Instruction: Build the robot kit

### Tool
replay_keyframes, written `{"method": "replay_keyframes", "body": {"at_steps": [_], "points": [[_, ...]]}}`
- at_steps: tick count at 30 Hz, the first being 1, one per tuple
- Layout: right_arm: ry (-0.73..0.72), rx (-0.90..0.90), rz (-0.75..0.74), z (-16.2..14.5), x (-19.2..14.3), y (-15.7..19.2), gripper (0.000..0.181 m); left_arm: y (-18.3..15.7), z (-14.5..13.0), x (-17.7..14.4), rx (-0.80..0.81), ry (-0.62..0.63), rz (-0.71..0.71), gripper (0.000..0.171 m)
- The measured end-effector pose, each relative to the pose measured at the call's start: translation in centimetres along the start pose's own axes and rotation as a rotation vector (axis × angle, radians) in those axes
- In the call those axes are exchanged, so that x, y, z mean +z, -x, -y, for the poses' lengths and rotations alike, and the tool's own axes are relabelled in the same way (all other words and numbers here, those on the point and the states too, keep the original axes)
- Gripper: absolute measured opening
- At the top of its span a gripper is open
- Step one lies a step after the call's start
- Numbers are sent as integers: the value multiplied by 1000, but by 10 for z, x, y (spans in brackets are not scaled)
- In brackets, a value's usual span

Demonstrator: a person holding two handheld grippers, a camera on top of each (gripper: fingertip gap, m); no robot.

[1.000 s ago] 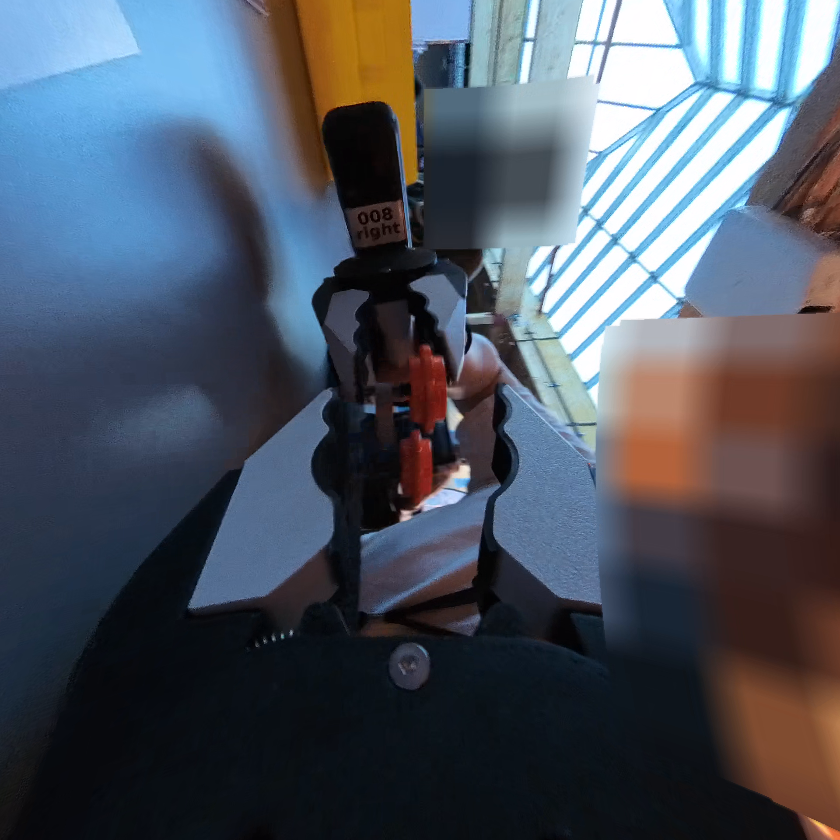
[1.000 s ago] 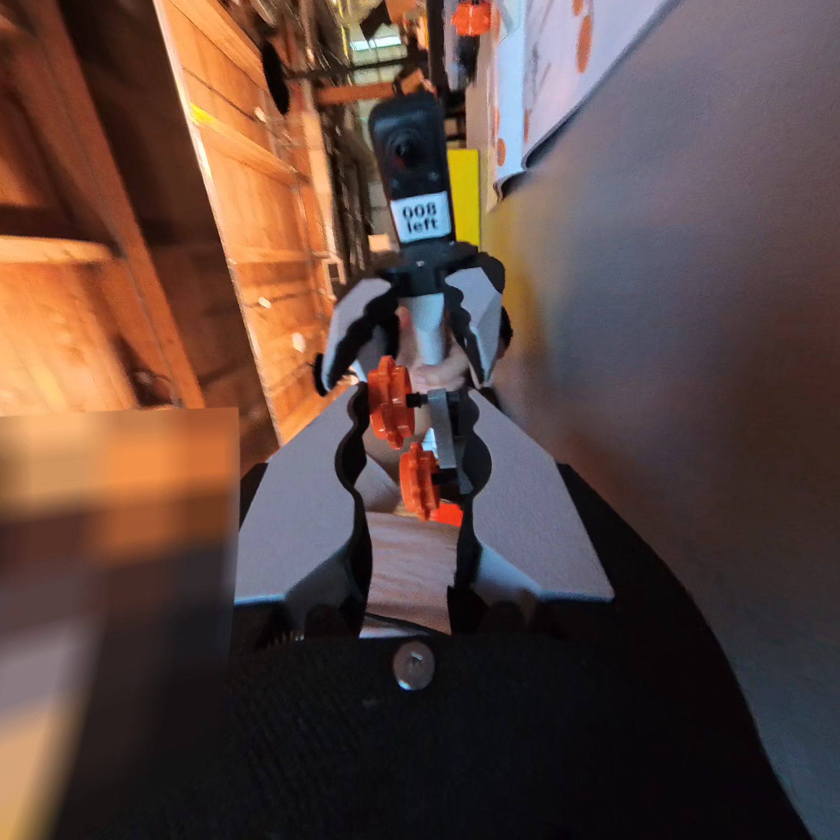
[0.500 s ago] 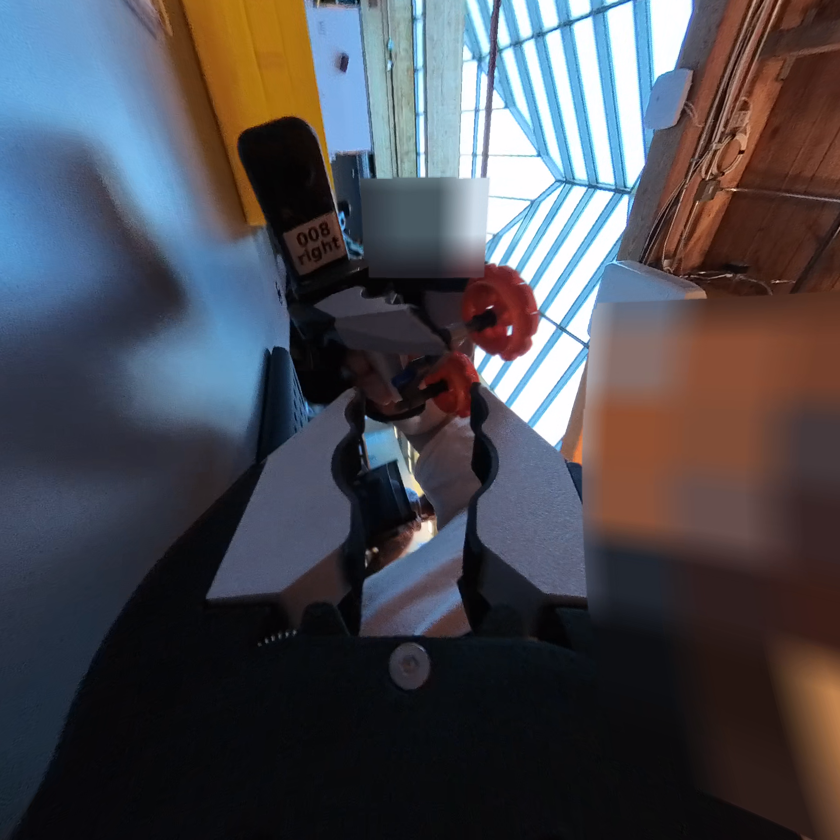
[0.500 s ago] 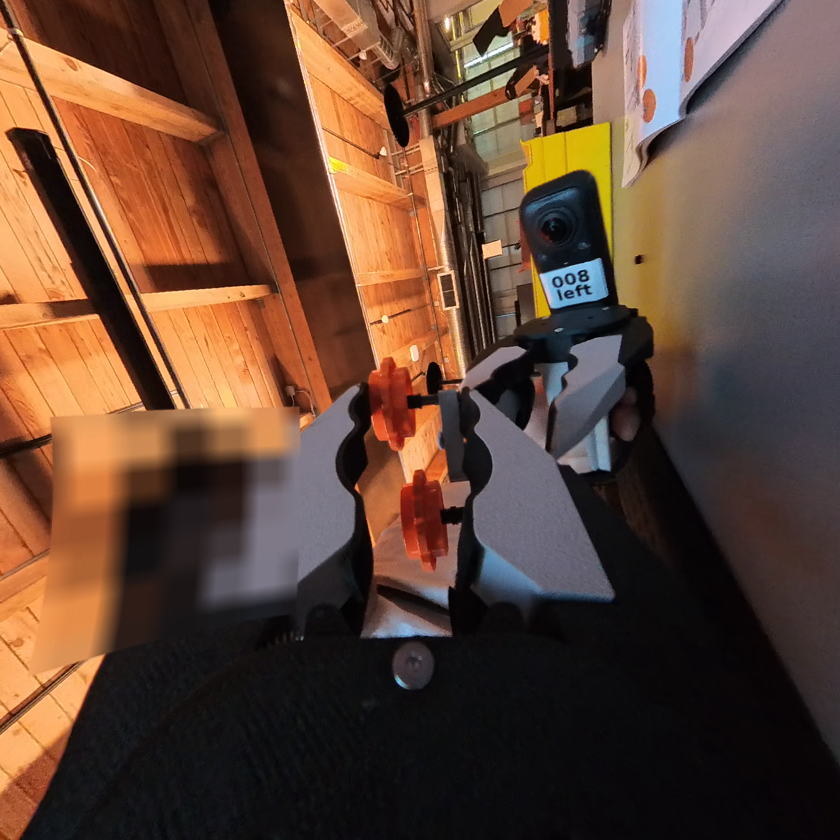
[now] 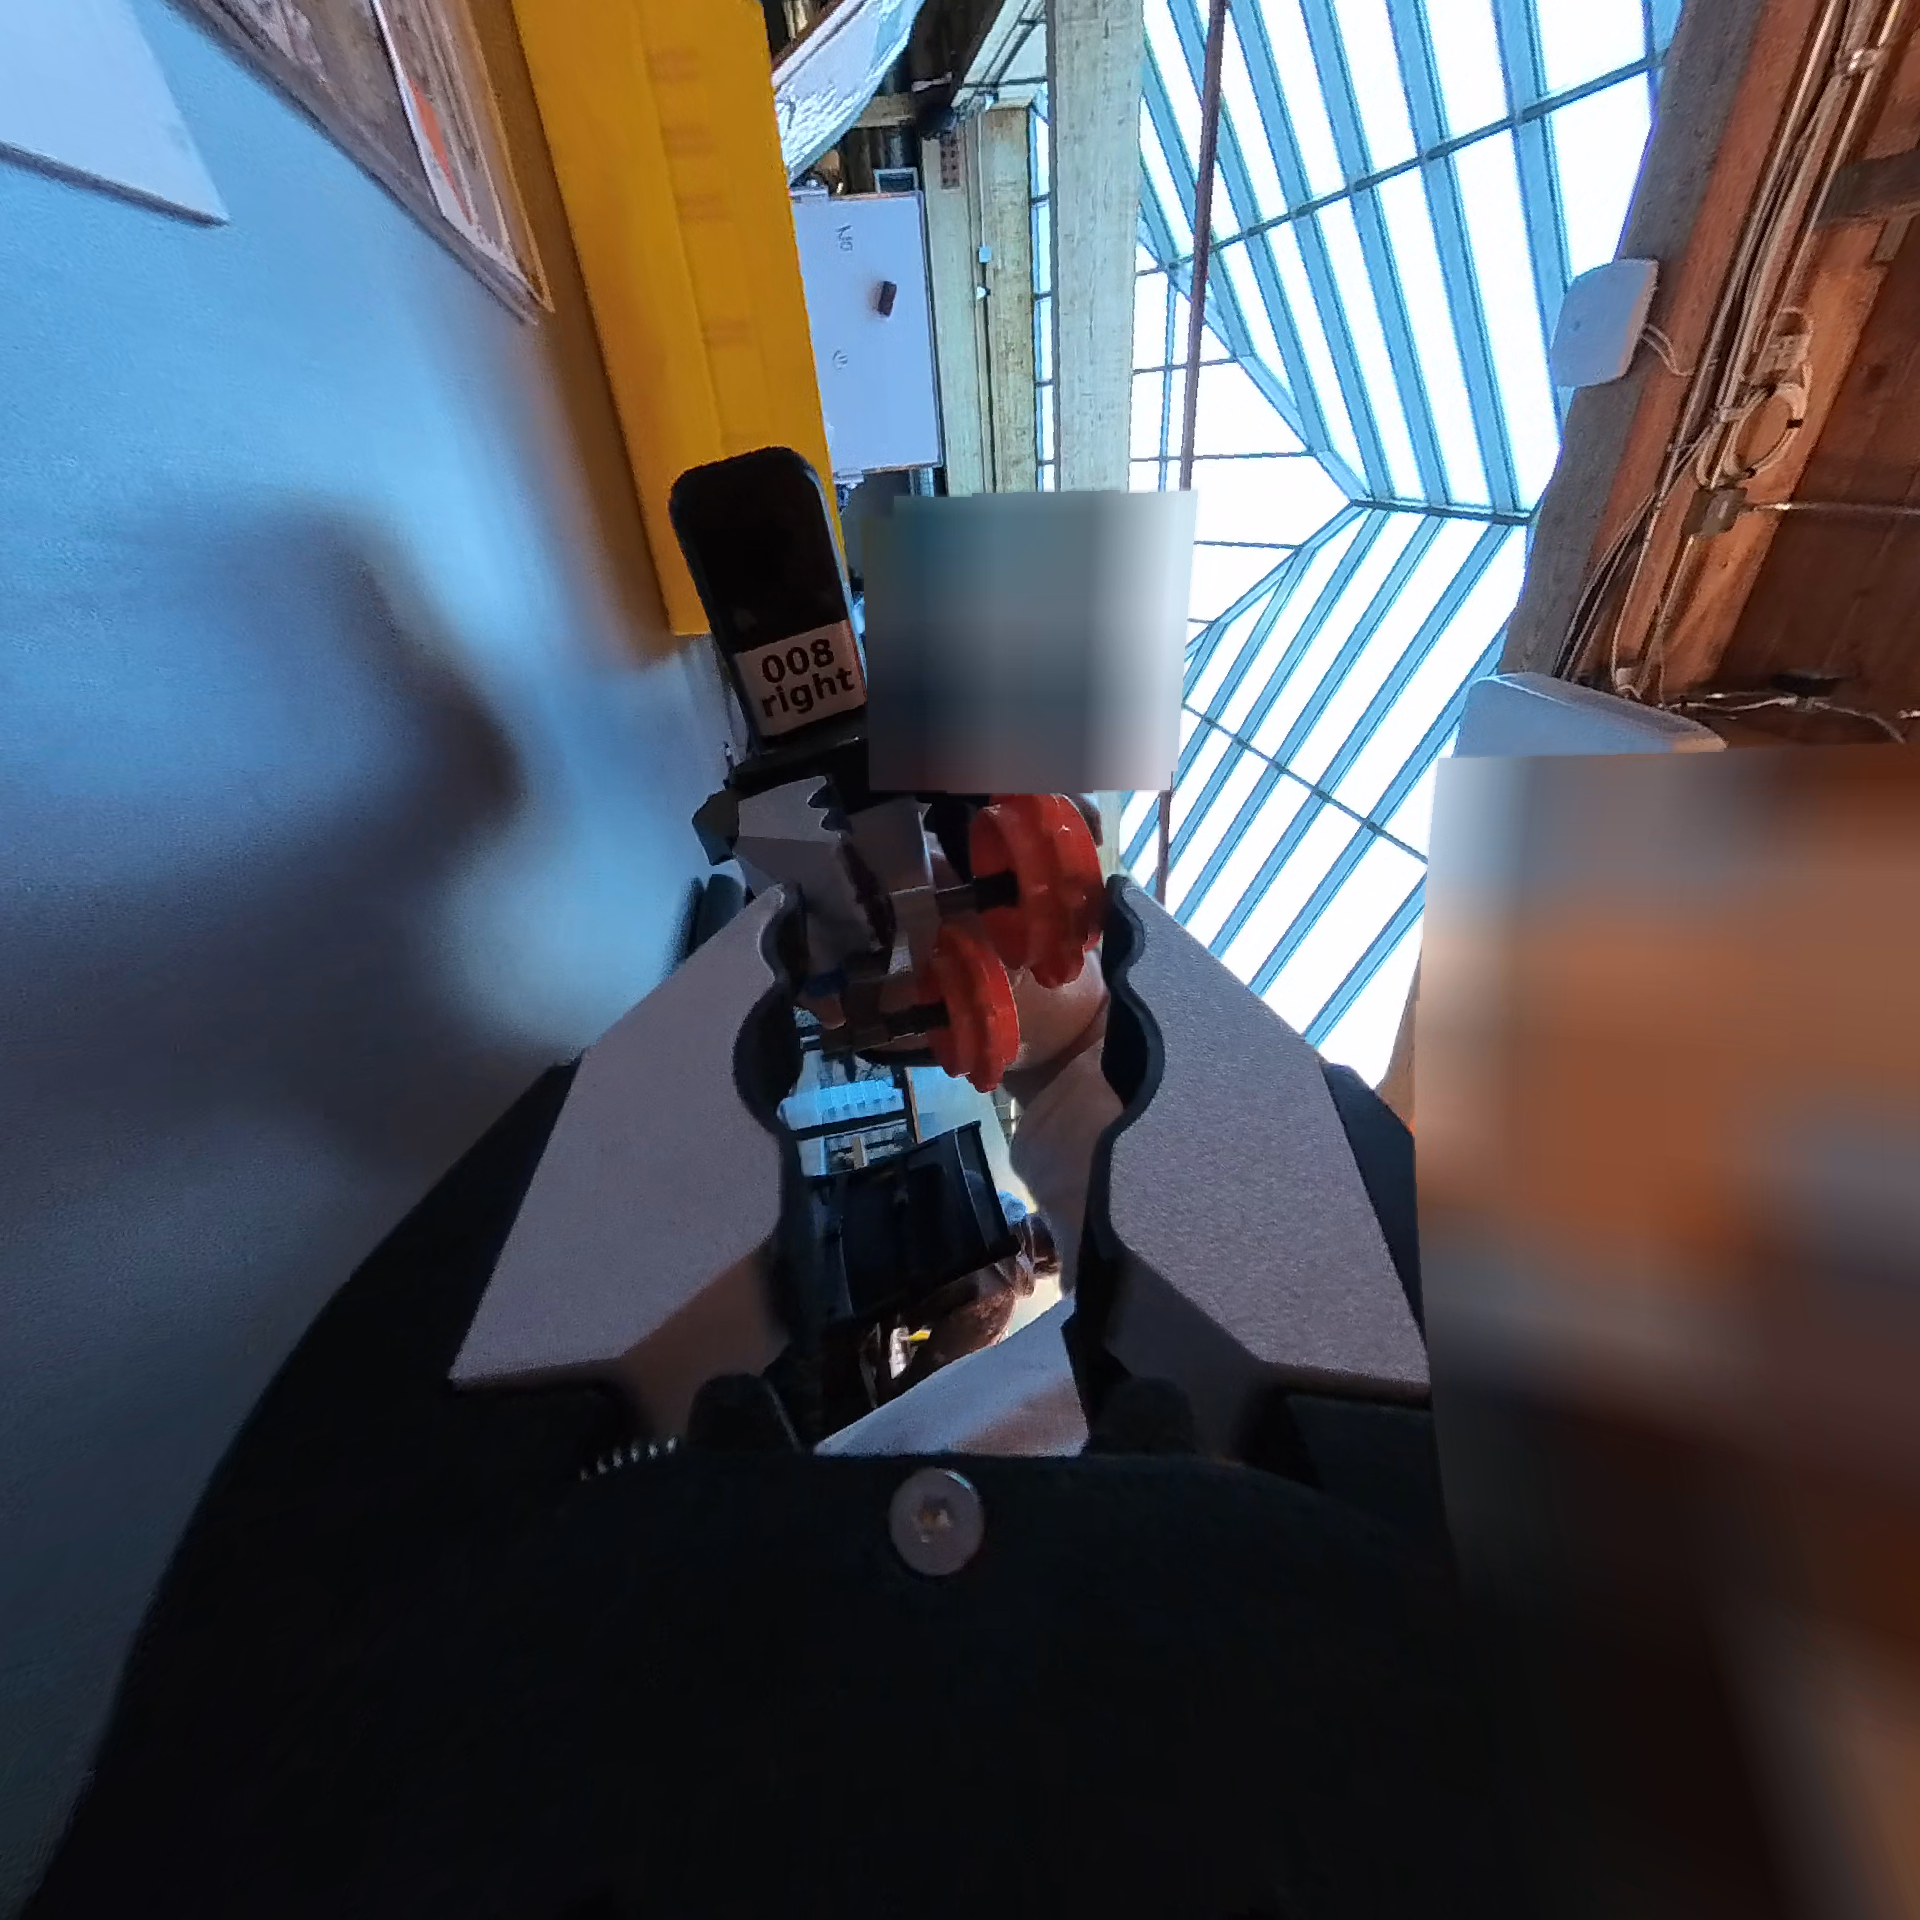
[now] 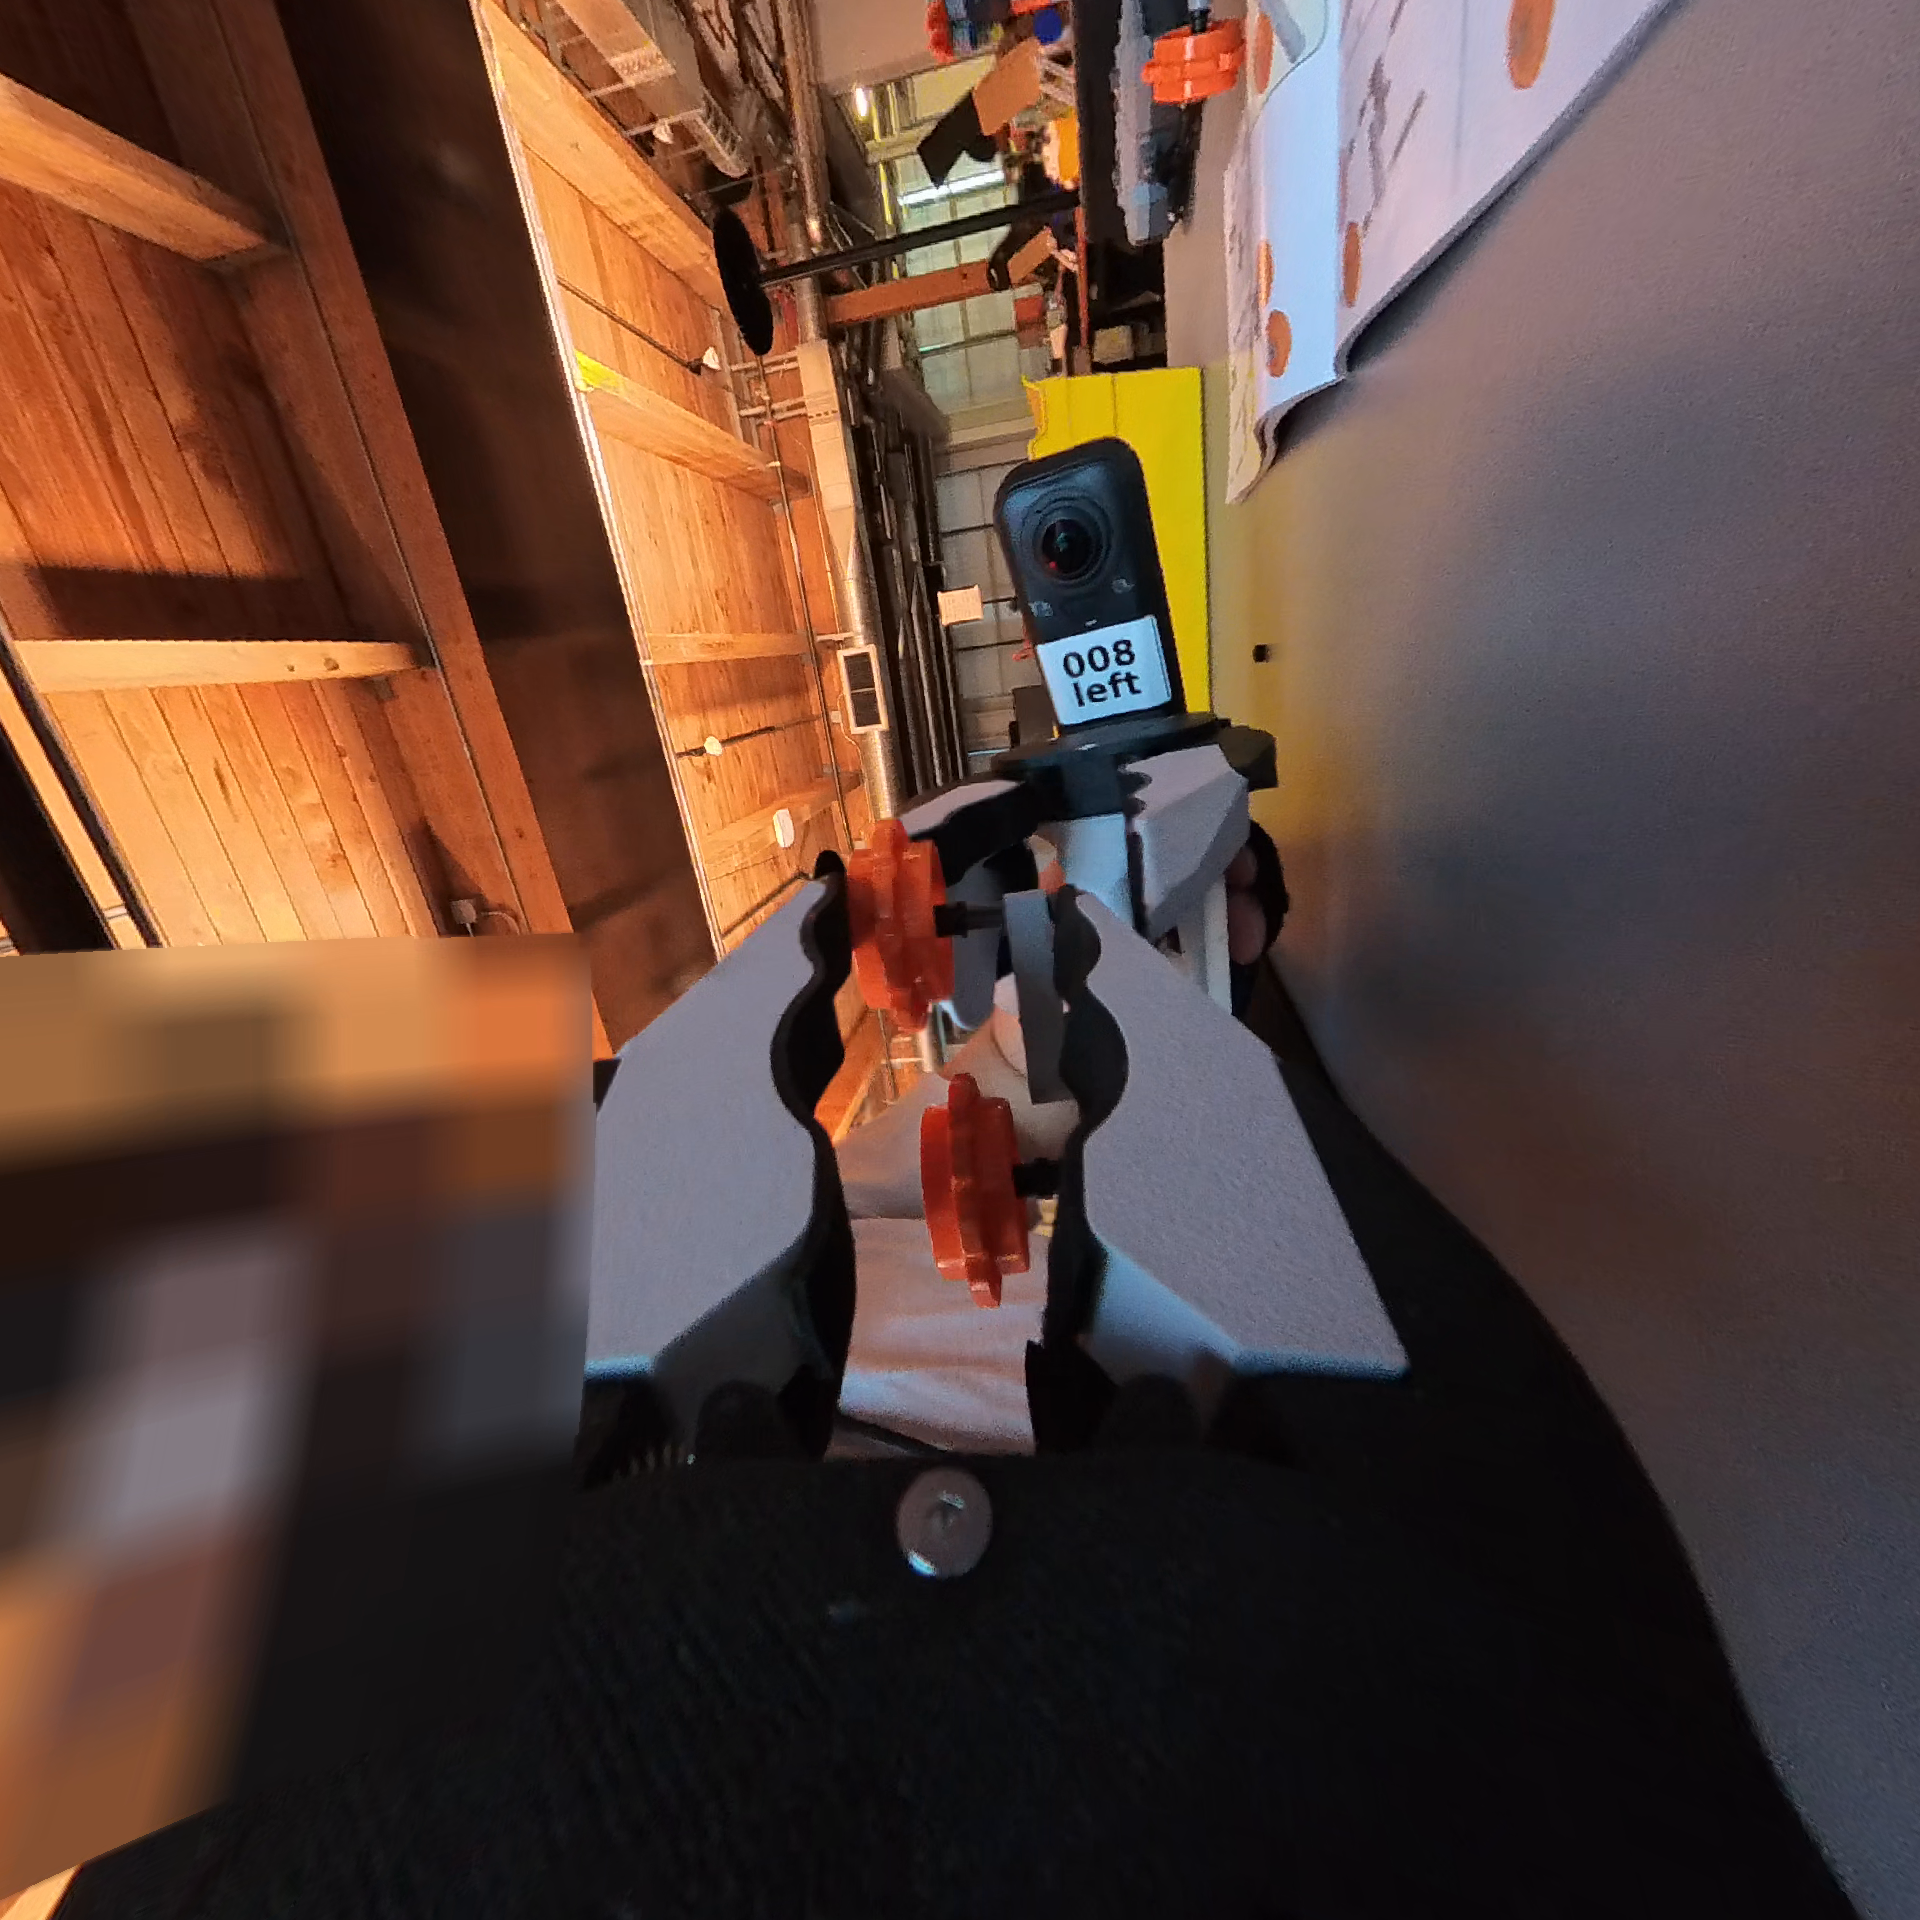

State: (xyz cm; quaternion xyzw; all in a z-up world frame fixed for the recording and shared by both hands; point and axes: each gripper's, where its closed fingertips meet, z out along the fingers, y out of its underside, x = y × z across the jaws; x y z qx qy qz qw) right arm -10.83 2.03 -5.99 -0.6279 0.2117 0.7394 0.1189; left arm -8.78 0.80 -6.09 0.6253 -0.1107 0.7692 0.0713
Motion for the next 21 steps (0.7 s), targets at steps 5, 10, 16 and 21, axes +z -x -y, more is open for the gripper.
{"method": "replay_keyframes", "body": {"at_steps": [5,10,16,21], "points": [[24,-13,-22,-3,1,-5,37,4,-6,0,42,47,38,55],[35,-26,-10,-5,1,-4,37,2,-13,1,77,104,39,59],[36,-44,-17,-3,-2,-7,38,6,-23,6,65,146,60,51],[35,-70,-45,-4,-4,-12,38,14,-14,3,60,84,88,55]]}}
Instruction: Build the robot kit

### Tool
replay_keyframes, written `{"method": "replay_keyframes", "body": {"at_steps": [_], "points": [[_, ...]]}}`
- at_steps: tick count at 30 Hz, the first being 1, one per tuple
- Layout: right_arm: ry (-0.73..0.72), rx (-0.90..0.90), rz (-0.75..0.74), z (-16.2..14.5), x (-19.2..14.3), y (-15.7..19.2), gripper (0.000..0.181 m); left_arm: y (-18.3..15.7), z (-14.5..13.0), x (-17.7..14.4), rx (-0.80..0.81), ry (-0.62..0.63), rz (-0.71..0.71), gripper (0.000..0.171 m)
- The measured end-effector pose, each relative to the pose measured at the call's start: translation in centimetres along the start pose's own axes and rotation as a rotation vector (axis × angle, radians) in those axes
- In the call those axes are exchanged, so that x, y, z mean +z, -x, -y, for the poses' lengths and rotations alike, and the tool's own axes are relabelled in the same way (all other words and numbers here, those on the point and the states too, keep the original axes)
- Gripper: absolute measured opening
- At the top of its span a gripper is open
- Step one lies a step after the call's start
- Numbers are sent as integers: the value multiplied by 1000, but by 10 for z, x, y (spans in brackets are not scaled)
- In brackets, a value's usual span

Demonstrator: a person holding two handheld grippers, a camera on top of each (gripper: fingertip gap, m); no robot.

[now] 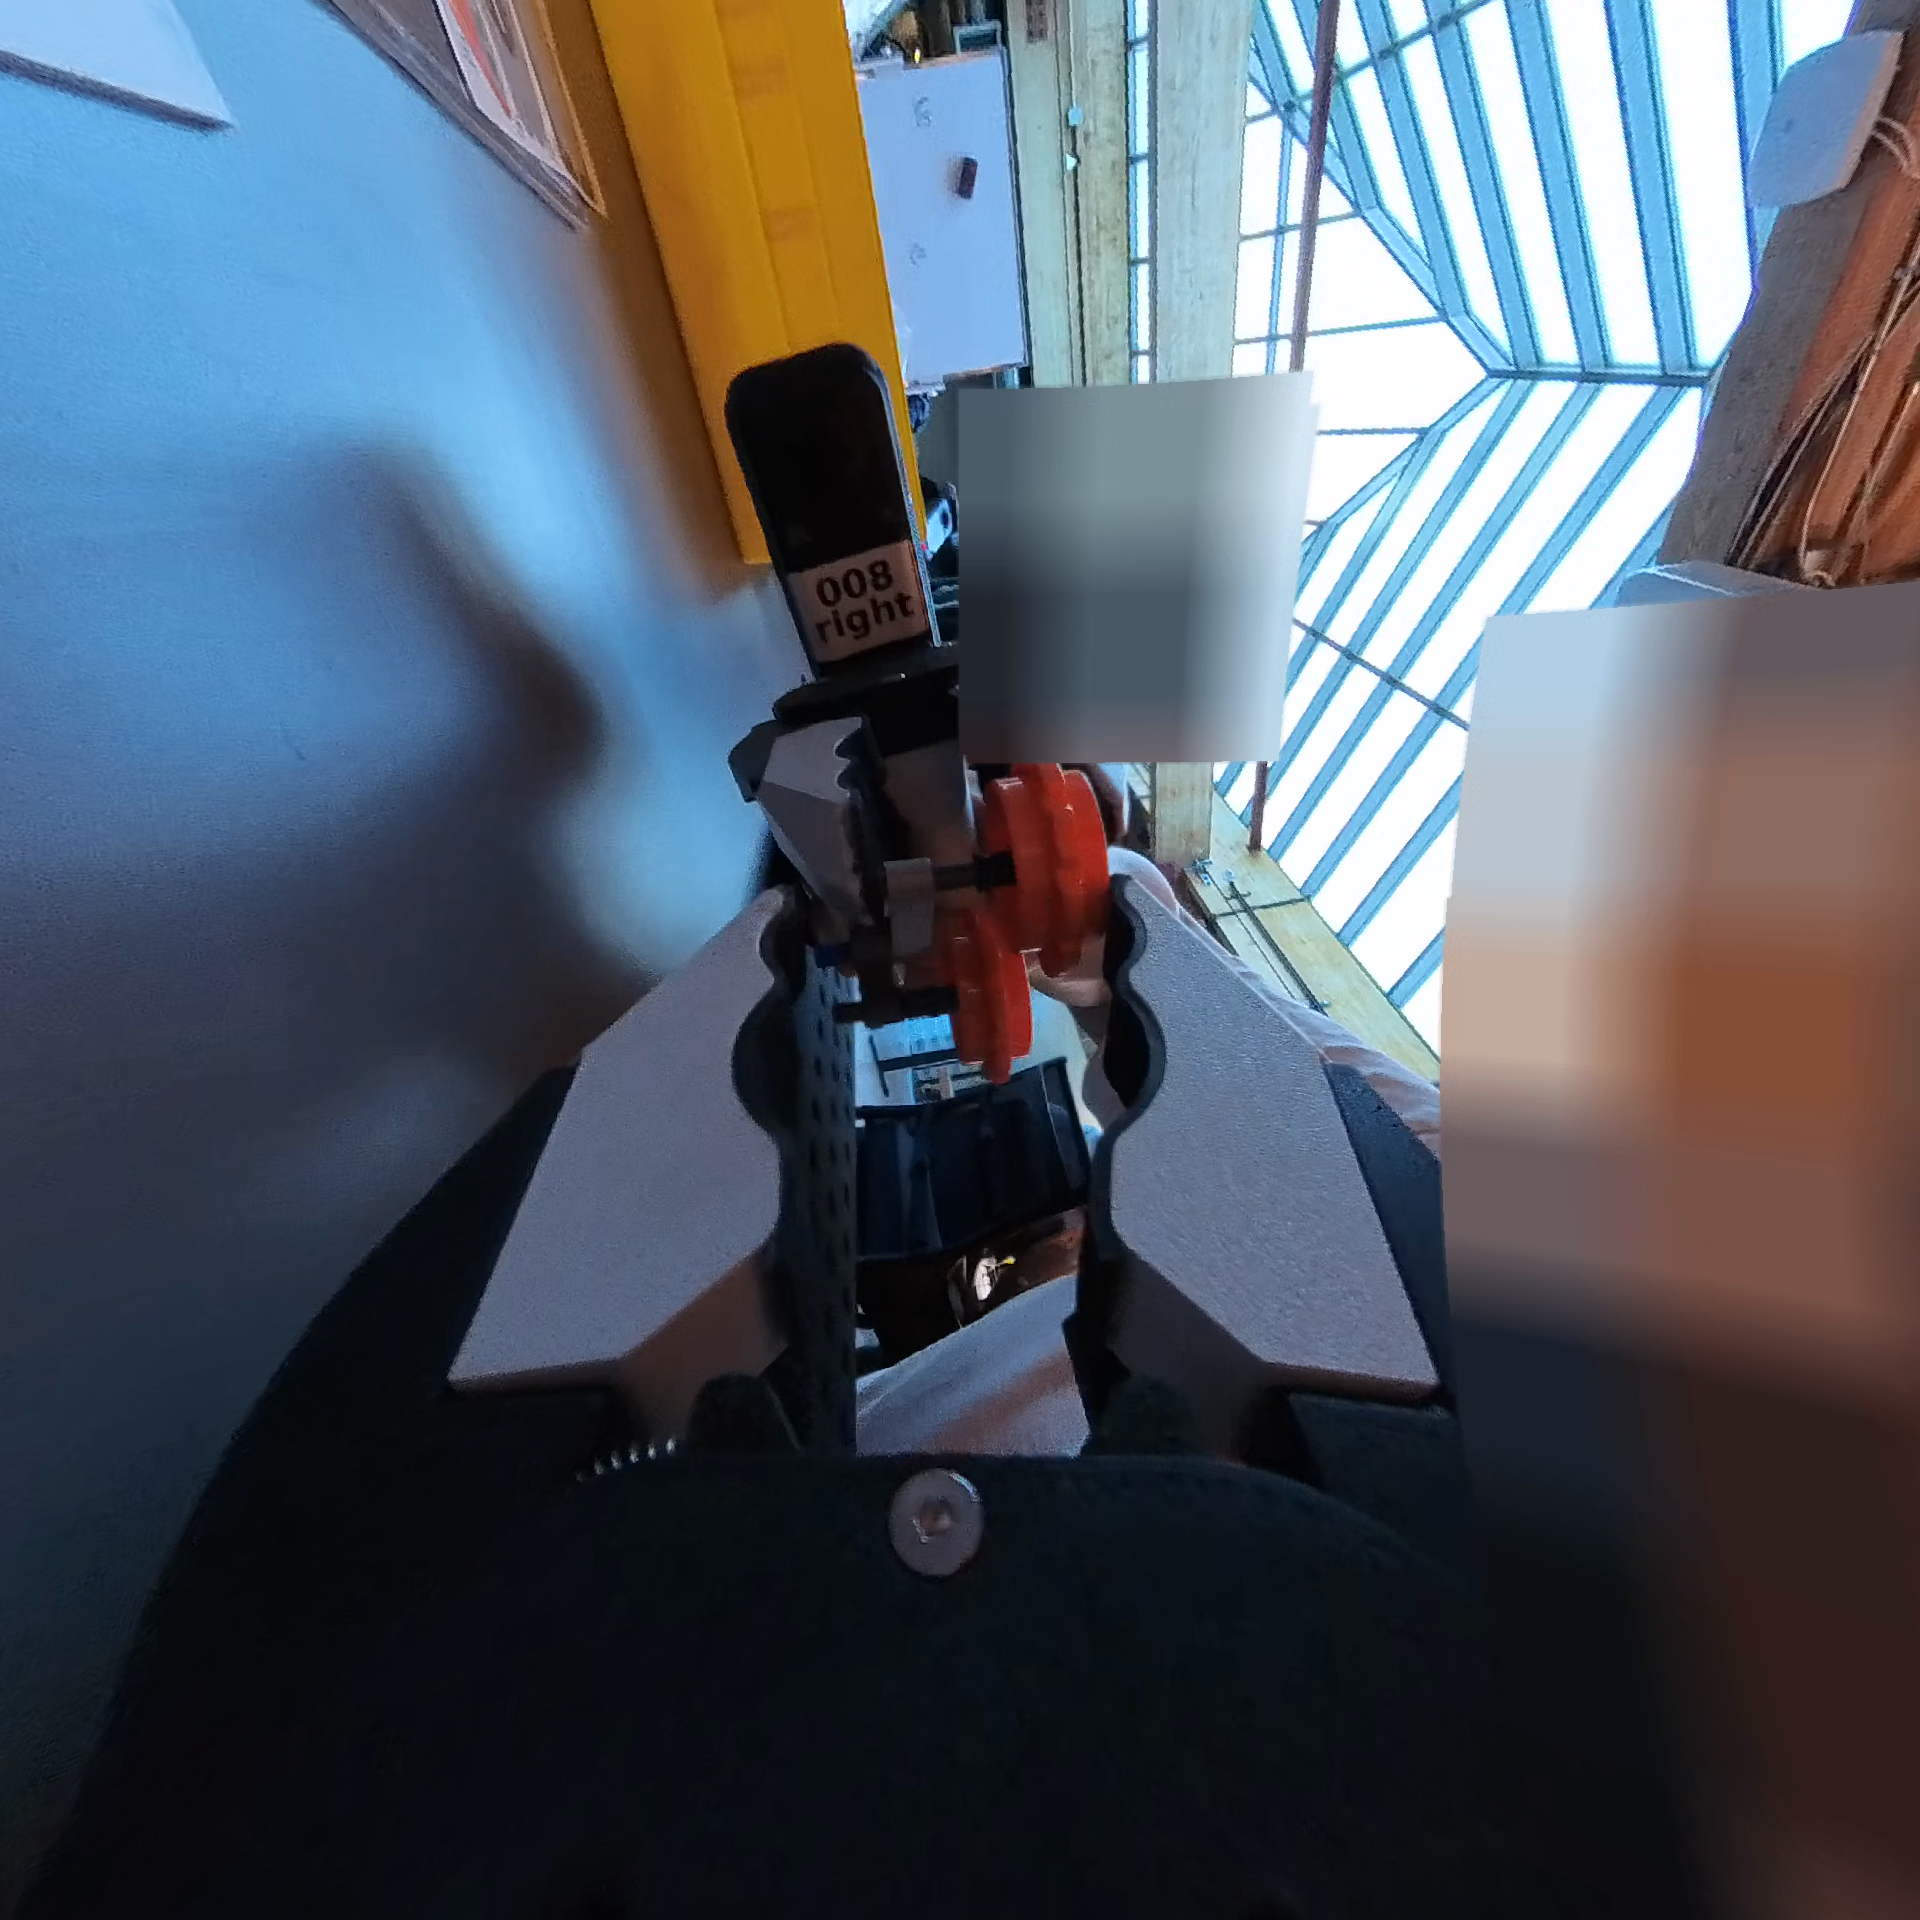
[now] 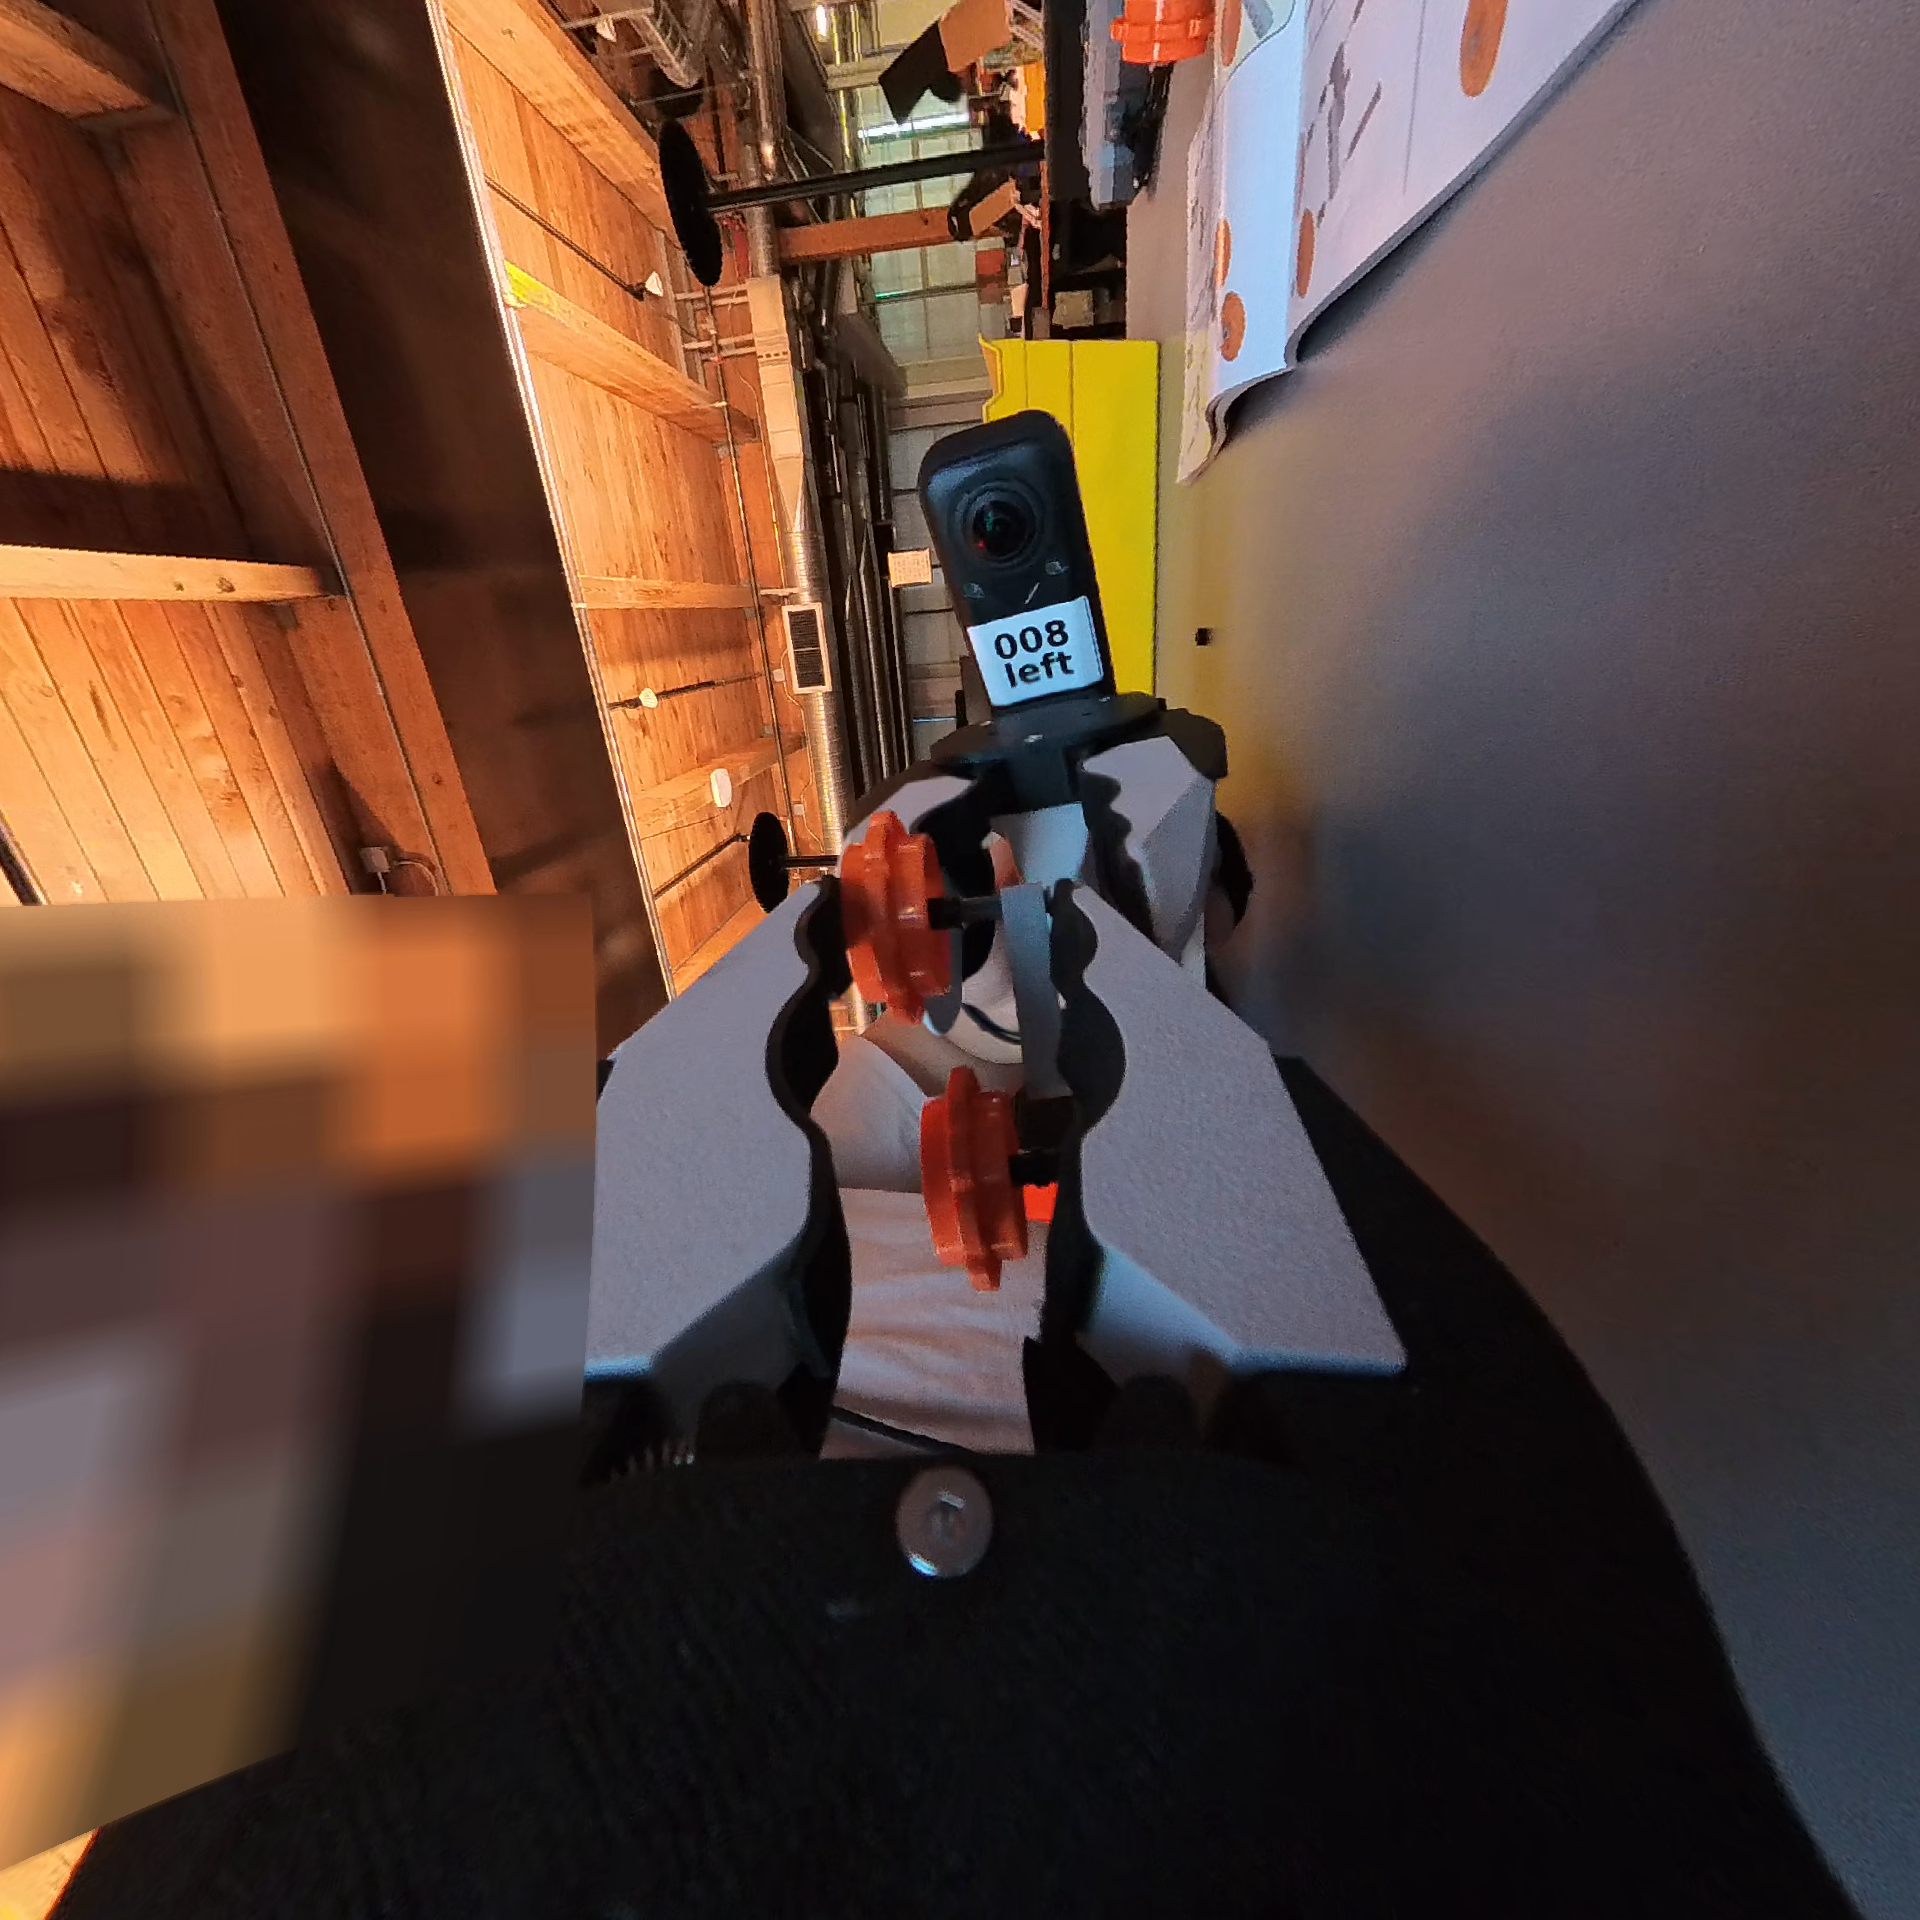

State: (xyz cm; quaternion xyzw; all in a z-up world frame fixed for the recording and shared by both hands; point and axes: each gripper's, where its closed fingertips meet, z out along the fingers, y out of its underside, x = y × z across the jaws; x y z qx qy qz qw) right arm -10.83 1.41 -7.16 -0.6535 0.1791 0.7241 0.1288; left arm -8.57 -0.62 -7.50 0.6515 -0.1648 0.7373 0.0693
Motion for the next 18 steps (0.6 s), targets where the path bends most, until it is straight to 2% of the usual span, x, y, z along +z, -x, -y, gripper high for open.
{"method": "replay_keyframes", "body": {"at_steps": [5,18], "points": [[-7,-4,-25,0,-2,-8,39,7,-7,1,94,45,81,48],[-16,2,-45,-2,-5,-16,37,13,-9,3,24,41,82,48]]}}
